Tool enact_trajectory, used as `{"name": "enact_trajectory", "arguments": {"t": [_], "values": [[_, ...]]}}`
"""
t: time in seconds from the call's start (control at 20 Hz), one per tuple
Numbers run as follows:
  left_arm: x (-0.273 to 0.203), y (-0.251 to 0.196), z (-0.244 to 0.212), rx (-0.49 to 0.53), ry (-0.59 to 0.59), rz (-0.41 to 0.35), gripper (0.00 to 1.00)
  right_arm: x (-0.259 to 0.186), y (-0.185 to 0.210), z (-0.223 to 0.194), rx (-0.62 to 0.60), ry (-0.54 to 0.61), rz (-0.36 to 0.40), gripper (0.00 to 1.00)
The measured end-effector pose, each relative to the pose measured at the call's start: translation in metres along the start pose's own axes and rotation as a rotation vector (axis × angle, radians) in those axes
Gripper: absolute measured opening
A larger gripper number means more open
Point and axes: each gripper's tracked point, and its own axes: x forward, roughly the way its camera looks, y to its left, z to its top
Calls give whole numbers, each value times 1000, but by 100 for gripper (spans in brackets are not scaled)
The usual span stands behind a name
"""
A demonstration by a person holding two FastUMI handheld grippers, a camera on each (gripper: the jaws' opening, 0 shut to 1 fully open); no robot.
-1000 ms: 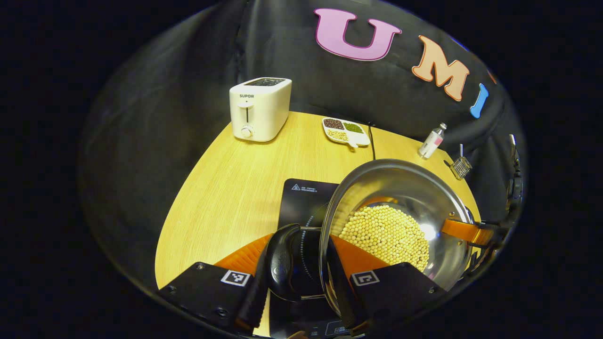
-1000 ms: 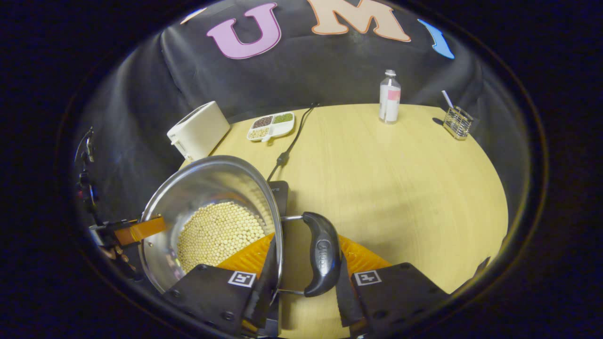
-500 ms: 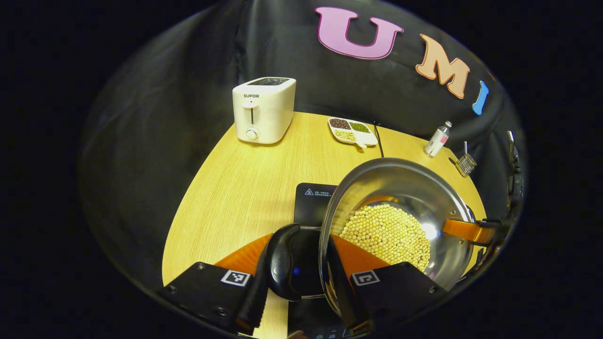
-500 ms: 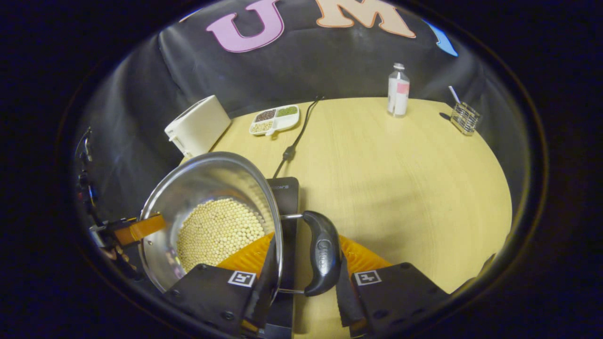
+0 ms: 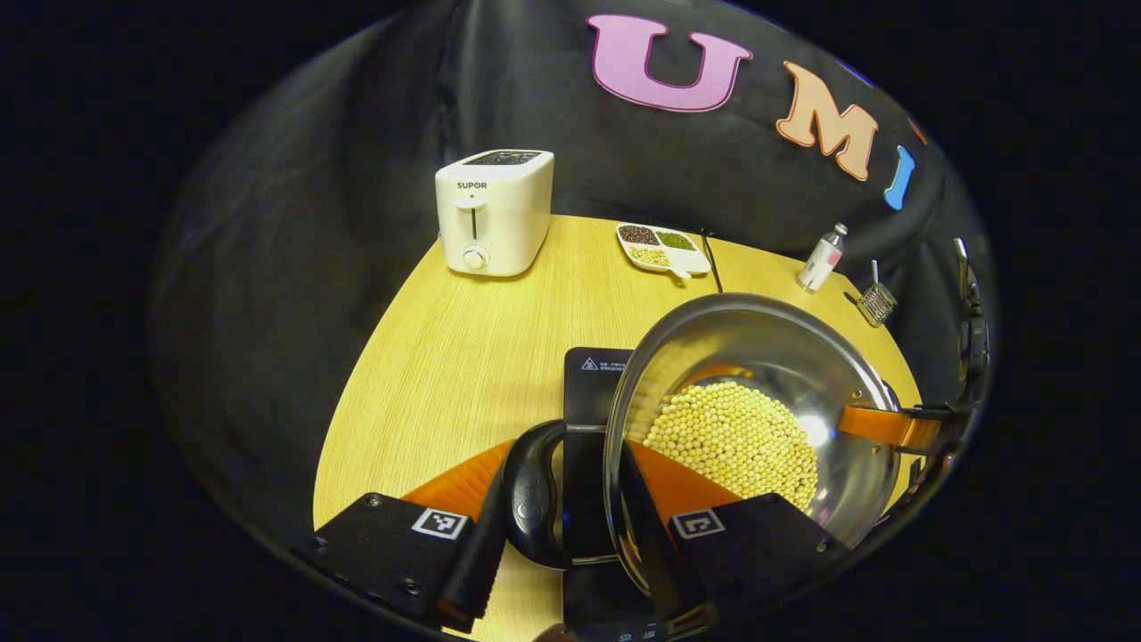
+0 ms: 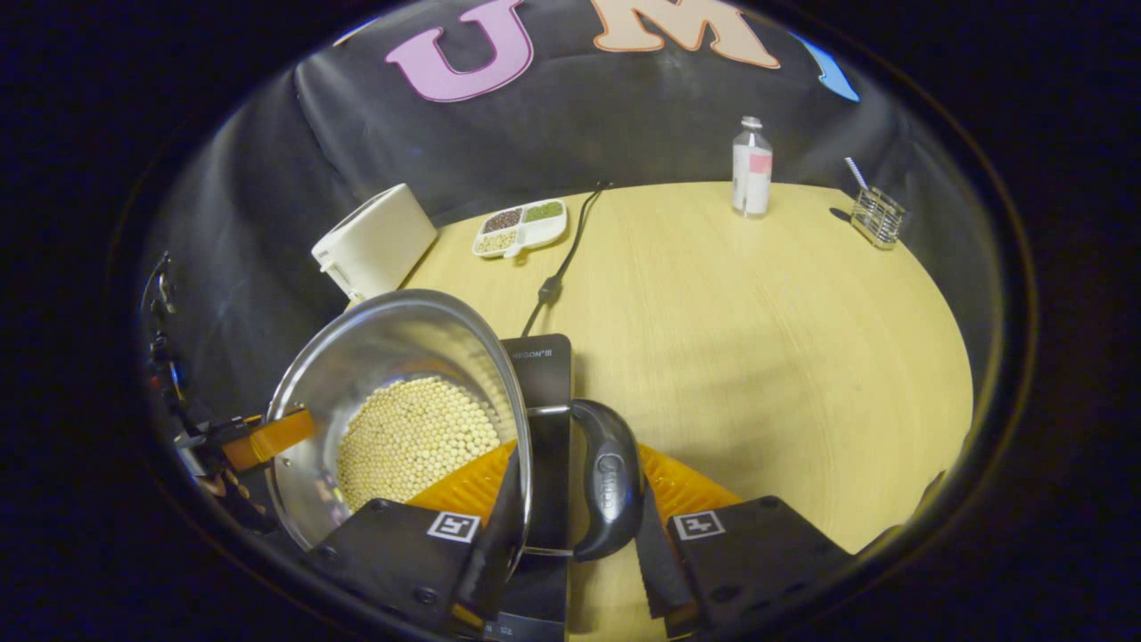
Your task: First push the handle of the pot to place it horizontally, then grasp the pot with both hands and set it on the induction cooktop.
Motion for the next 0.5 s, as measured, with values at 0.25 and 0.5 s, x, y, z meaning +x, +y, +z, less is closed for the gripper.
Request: {"name": "enact_trajectory", "arguments": {"t": [0.25,0.5], "values": [[4,3,-9,56,13,32,73,2,-1,-1,-23,-7,-2,75],[4,-3,1,103,-55,32,99,2,4,-2,-34,-11,11,95]]}}
